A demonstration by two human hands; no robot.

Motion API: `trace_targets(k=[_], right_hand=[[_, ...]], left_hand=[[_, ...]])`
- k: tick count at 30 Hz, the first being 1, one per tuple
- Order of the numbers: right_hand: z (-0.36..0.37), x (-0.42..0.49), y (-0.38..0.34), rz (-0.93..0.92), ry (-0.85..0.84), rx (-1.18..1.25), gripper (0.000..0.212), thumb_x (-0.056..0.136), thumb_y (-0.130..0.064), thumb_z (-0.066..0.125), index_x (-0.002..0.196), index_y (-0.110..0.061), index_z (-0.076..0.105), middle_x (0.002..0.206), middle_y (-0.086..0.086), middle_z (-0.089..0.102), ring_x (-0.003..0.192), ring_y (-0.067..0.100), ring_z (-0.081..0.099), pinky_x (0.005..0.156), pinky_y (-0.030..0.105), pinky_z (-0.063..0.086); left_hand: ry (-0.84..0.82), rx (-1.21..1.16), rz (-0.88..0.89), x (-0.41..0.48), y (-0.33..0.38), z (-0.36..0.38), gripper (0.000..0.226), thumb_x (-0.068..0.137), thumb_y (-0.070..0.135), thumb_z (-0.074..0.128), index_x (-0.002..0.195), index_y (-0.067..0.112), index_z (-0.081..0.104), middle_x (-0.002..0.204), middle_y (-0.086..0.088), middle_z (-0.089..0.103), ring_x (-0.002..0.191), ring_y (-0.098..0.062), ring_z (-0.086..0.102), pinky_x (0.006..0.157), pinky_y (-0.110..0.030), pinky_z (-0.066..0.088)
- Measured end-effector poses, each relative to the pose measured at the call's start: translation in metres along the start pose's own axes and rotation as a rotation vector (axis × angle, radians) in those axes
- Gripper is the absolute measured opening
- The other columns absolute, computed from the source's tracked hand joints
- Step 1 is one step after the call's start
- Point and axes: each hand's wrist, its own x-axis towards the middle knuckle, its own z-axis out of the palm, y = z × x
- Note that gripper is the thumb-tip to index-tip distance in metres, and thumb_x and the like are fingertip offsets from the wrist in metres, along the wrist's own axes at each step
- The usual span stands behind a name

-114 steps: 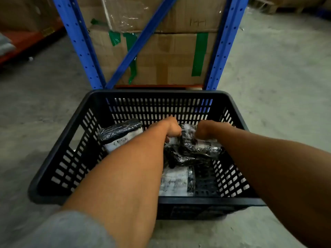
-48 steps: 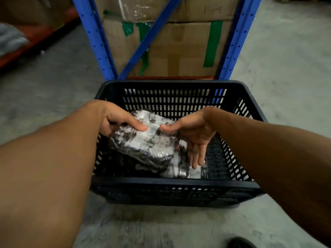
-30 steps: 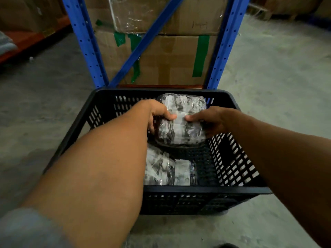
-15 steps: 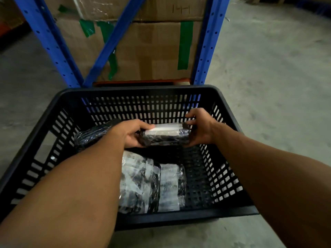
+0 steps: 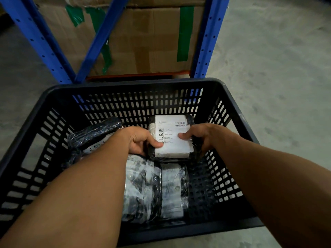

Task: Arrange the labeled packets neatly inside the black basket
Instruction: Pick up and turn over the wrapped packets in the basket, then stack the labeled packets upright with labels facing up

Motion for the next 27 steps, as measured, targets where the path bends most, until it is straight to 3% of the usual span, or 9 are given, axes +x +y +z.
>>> trace_targets(k=[2,4,7,10,15,17,20,25,27], right_hand=[[0.0,-0.001,0.003,0.002,-0.013,-0.018,0.069,0.067,-0.014,0.085,0.129,-0.011,0.055,0.132,0.015,0.057,0.115,0.047,0.056,0.071,0.069,0.052],[-0.003,0.0,0.005,-0.012,-0.052,0.017,0.074,0.057,-0.015,0.086,0.126,-0.011,0.057,0.126,0.015,0.064,0.11,0.043,0.062,0.078,0.067,0.053],[-0.008,0.003,0.007,-0.071,-0.096,0.107,0.056,0.062,-0.018,0.084,0.114,-0.007,0.066,0.098,0.011,0.079,0.084,0.032,0.076,0.069,0.048,0.061],[-0.006,0.005,0.007,-0.154,0.02,0.196,0.046,0.078,-0.035,0.078,0.113,-0.007,0.067,0.103,0.013,0.078,0.091,0.032,0.075,0.077,0.044,0.061],[-0.003,0.01,0.011,-0.225,0.194,0.113,0.04,0.09,-0.036,0.065,0.115,-0.005,0.064,0.109,0.015,0.074,0.096,0.034,0.072,0.09,0.047,0.056],[-0.001,0.01,0.011,-0.224,0.261,0.11,0.039,0.088,-0.036,0.067,0.112,-0.006,0.064,0.101,0.014,0.074,0.089,0.032,0.072,0.08,0.043,0.059],[0.003,0.011,0.009,-0.232,0.321,0.105,0.037,0.087,-0.034,0.069,0.11,-0.006,0.062,0.089,0.01,0.071,0.075,0.026,0.07,0.059,0.033,0.053],[-0.002,0.004,0.004,-0.199,0.314,0.068,0.041,0.091,-0.036,0.061,0.117,-0.003,0.061,0.109,0.016,0.072,0.098,0.034,0.07,0.093,0.044,0.054],[-0.005,0.0,0.003,-0.199,0.281,0.059,0.04,0.093,-0.035,0.058,0.117,-0.003,0.062,0.11,0.016,0.072,0.097,0.033,0.07,0.093,0.043,0.055]], left_hand=[[-0.021,0.025,-0.003,0.002,-0.001,-0.002,0.067,0.058,-0.012,0.073,0.123,0.0,0.062,0.122,-0.021,0.068,0.102,-0.036,0.067,0.079,-0.055,0.056],[-0.03,0.06,0.008,0.003,-0.002,-0.007,0.066,0.055,-0.008,0.079,0.119,0.005,0.066,0.115,-0.017,0.073,0.104,-0.034,0.068,0.082,-0.052,0.057],[-0.051,0.128,-0.007,0.004,-0.003,-0.012,0.066,0.054,0.001,0.085,0.117,0.007,0.067,0.115,-0.014,0.074,0.112,-0.032,0.066,0.092,-0.049,0.054],[-0.077,0.243,-0.059,0.009,-0.002,-0.006,0.065,0.056,0.009,0.086,0.117,0.006,0.067,0.118,-0.013,0.073,0.114,-0.028,0.065,0.094,-0.042,0.053],[-0.15,0.875,-0.249,0.017,-0.002,0.017,0.069,0.058,0.036,0.091,0.12,0.014,0.069,0.127,-0.003,0.067,0.121,-0.022,0.057,0.11,-0.037,0.041],[-0.098,1.117,-0.339,0.022,-0.006,0.027,0.091,0.047,0.059,0.088,0.126,0.021,0.064,0.135,0.001,0.06,0.124,-0.022,0.054,0.107,-0.038,0.041],[0.031,1.198,-0.384,0.025,-0.014,0.036,0.12,0.032,0.075,0.083,0.136,0.024,0.054,0.143,0.003,0.052,0.128,-0.024,0.049,0.101,-0.037,0.04],[0.06,1.163,-0.317,0.007,0.004,0.031,0.136,0.025,0.074,0.084,0.144,0.022,0.042,0.153,-0.005,0.041,0.135,-0.032,0.041,0.11,-0.048,0.036],[0.075,1.077,-0.267,-0.002,0.008,0.026,0.13,0.024,0.073,0.085,0.138,0.021,0.048,0.151,-0.004,0.043,0.132,-0.03,0.043,0.11,-0.047,0.036]])
